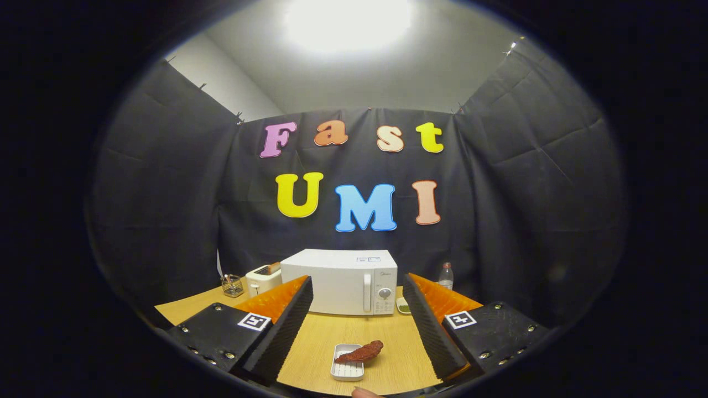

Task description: Open the microwave, put the food inside, and close the microwave door.

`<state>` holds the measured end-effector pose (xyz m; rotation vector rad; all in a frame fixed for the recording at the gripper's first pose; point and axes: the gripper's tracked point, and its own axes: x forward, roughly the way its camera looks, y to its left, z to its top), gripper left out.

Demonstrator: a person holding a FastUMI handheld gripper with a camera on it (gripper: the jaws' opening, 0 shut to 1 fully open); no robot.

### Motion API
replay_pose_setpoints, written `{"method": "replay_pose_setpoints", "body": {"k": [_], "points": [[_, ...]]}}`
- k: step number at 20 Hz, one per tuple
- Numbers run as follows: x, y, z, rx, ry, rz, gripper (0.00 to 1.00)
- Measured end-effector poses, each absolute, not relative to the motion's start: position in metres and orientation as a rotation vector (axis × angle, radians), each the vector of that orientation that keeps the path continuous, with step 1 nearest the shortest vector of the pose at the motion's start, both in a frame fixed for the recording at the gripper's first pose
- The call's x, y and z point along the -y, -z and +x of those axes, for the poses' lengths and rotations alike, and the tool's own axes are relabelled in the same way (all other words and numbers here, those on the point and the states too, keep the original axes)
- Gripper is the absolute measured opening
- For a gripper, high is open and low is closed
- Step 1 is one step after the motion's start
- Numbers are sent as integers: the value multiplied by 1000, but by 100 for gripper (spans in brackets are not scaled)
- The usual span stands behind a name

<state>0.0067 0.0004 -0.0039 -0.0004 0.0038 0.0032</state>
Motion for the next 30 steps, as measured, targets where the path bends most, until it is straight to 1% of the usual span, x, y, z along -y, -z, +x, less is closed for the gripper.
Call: {"method": "replay_pose_setpoints", "body": {"k": [15,18,22,30], "points": [[-13,36,39,-64,-14,-38,99],[-13,41,52,-63,-1,-42,99],[-19,63,72,-107,-12,-66,99],[-15,97,133,-153,22,-84,99]]}}
